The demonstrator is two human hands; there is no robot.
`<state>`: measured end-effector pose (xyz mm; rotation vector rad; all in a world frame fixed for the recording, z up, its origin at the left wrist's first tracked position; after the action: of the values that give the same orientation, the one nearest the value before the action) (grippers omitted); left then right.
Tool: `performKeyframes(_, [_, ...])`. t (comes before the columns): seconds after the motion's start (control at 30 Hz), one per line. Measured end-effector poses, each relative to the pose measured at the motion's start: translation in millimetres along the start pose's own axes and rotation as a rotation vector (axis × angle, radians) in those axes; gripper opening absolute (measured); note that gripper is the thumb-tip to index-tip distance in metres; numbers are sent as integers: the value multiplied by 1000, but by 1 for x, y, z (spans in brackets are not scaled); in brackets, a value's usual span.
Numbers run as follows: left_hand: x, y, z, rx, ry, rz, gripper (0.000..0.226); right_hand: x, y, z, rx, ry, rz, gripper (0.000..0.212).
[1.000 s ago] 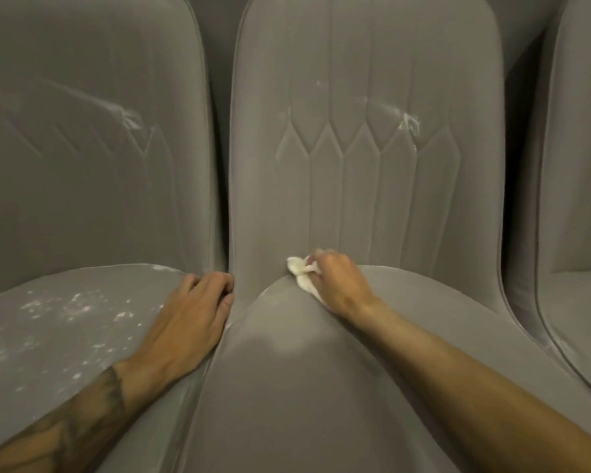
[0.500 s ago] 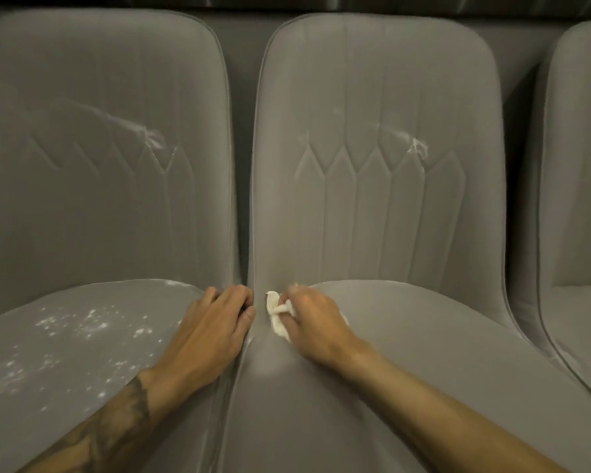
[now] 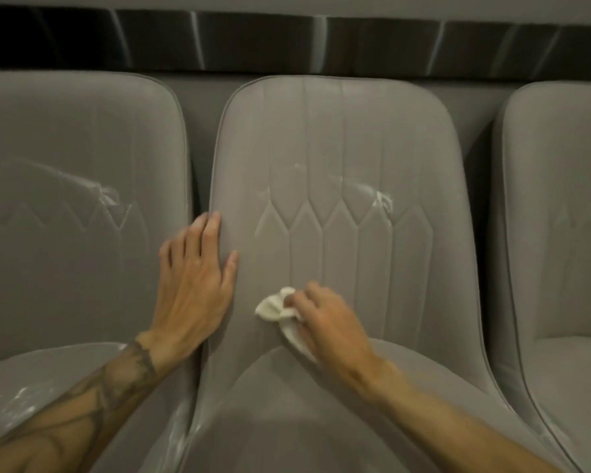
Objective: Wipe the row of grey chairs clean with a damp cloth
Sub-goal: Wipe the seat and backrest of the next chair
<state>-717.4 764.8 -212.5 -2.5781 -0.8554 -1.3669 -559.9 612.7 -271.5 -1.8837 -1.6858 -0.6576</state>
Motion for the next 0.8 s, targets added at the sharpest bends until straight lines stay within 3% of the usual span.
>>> performKeyframes(0.17, [58,7,10,19,52,-21,68,71,77,-75,-243,343,30,27])
performKeyframes(0.33, [72,-1,18,-12,124,1,67,149,135,-152,-446,486,77,30])
performKeyframes(0.43, [74,-3,25,-24,180,5,66,183,151,-171,-514,582,195,29])
performKeyframes(0.53, [75,-3,31,-27,225,4,66,161,148,-146,-539,579,218,33])
performKeyframes(0.7, [75,-2,33,-67,242,-11,65,121,153,-136,-658,409,-67,28])
performKeyframes(0.8, [77,-5,36,-70,258,-5,65,175,164,-172,-701,525,53,31])
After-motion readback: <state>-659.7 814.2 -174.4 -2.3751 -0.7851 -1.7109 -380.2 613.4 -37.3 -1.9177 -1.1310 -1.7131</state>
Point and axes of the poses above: each hand's wrist, its own x-axis towards the middle knuckle, its own z-axis out of the palm, y = z × x, the point moved 1 cm from there along x, towards the middle knuckle, and after that the axes turned 1 degree about z, right-handed, at the moved point
